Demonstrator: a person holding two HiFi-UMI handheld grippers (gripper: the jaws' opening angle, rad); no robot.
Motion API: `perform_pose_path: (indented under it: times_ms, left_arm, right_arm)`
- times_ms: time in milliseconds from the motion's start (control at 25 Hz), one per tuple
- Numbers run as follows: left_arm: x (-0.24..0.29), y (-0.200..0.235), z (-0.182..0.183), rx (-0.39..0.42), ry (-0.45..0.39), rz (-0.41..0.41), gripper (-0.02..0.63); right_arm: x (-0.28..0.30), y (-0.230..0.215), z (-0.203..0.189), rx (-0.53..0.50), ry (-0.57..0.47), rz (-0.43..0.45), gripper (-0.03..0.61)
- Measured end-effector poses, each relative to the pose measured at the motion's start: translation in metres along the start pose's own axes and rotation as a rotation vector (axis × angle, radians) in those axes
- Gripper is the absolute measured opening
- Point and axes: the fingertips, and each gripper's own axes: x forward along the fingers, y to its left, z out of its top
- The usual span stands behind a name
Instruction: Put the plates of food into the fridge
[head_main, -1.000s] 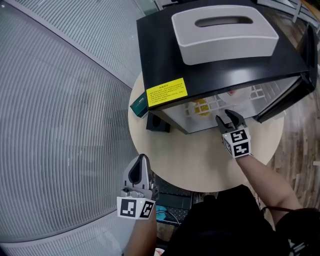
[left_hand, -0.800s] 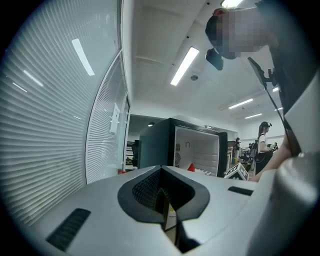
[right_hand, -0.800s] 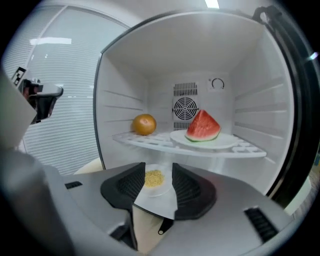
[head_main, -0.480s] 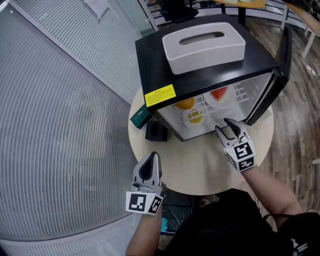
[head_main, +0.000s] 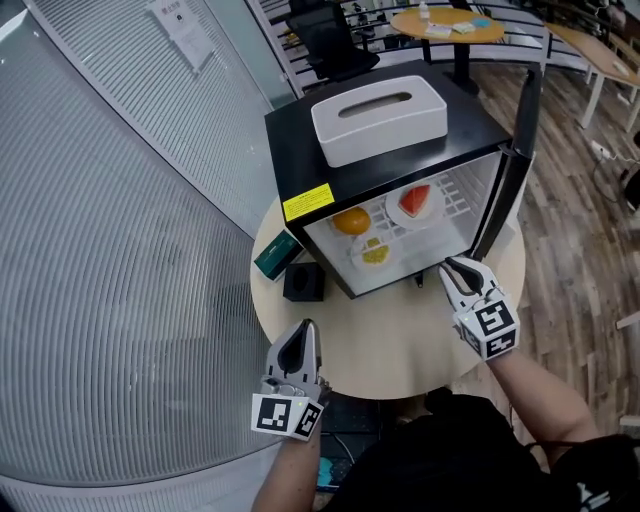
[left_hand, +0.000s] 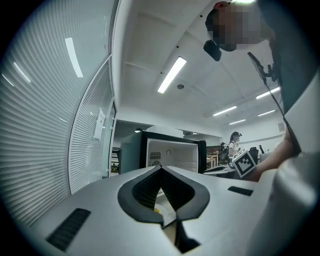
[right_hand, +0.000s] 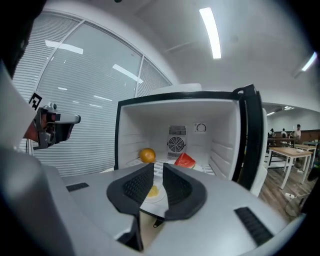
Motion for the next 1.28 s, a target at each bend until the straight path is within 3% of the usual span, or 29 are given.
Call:
perform_pose_path:
  times_ms: [760,1000,1280]
  left_arm:
    - [-0.029,-0.029,0.007,0.026,-0.015,-0.045,0.006]
    - [-0.038,-0.027,-0.020,0.021,0.017,-0.022,0.006]
    - [-0.046,-0.020,-0.042,0.027,0.052,0.008,0.006]
  right_arm:
    - [-0.105,-0.004,0.004,0.021,-0.058,-0.039,0.040]
    - [-0.109,0.002,0.002,-0.011,-0.077,-0.003,0.009]
    - [-0.101,0.001,-0.007,0.031,-0.073,0.027,0.006]
